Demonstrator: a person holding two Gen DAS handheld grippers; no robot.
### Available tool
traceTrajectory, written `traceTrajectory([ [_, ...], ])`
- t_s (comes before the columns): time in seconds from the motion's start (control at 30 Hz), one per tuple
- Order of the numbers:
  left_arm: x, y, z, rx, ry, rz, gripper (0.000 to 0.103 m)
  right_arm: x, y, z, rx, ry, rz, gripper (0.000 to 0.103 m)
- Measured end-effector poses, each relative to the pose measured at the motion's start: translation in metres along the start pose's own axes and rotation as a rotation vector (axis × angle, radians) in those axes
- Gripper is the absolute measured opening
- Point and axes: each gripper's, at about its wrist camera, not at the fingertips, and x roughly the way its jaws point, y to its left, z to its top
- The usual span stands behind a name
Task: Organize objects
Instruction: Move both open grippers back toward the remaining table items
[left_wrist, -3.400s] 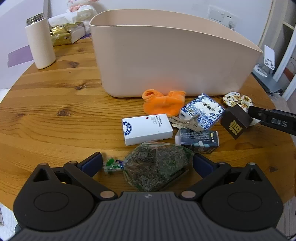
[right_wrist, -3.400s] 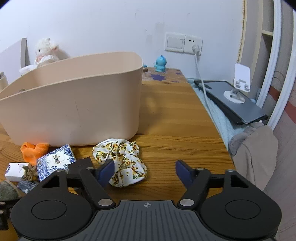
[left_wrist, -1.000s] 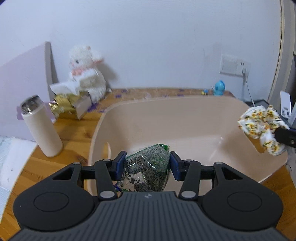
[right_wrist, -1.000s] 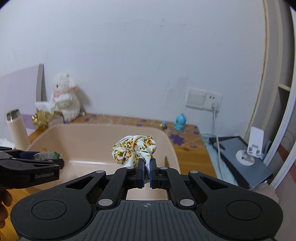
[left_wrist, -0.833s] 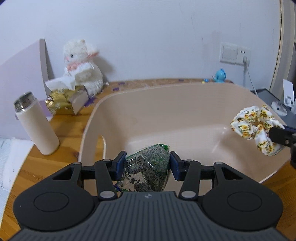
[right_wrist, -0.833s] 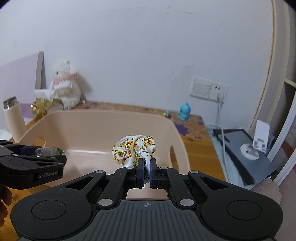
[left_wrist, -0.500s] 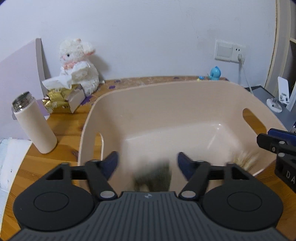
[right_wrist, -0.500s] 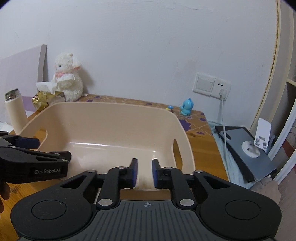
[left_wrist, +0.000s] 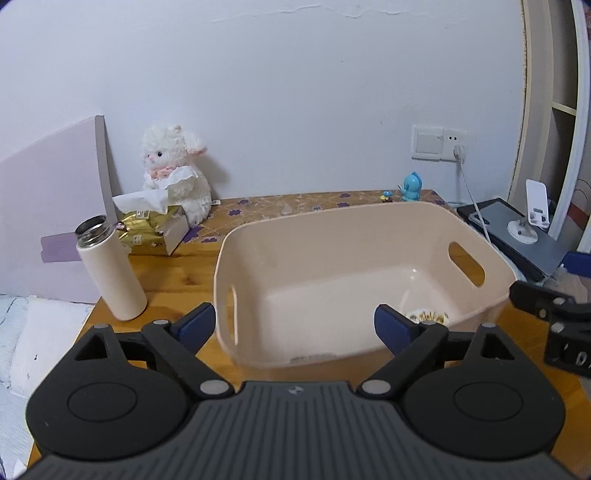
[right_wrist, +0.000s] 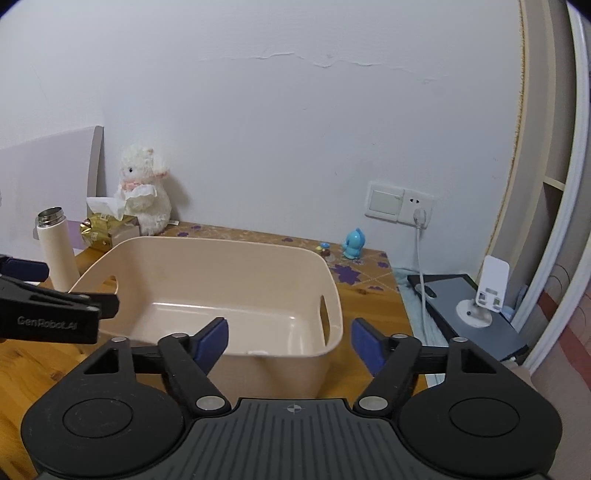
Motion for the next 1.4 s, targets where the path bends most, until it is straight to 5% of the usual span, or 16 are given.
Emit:
traceTrajectory([
  [0.33,-0.001,0.013,-0.043,-0.031,0.106,-0.011,0.094,-0.019,-0.009,-0.030,-0.013,0.054,-0.011,0.088],
  [0.73,0.033,0.018,-0.094,-0.052,0.246,-0.027,0.094,0.013,-0.009,-0.078,-0.015,0.203,-0.009,0.088],
  [1.4,0.068,0.000,-0.110,-0.037,0.315,-0.066,0.094,0.052,0.006,-0.104,-0.003,0.292,0.065,0.088],
])
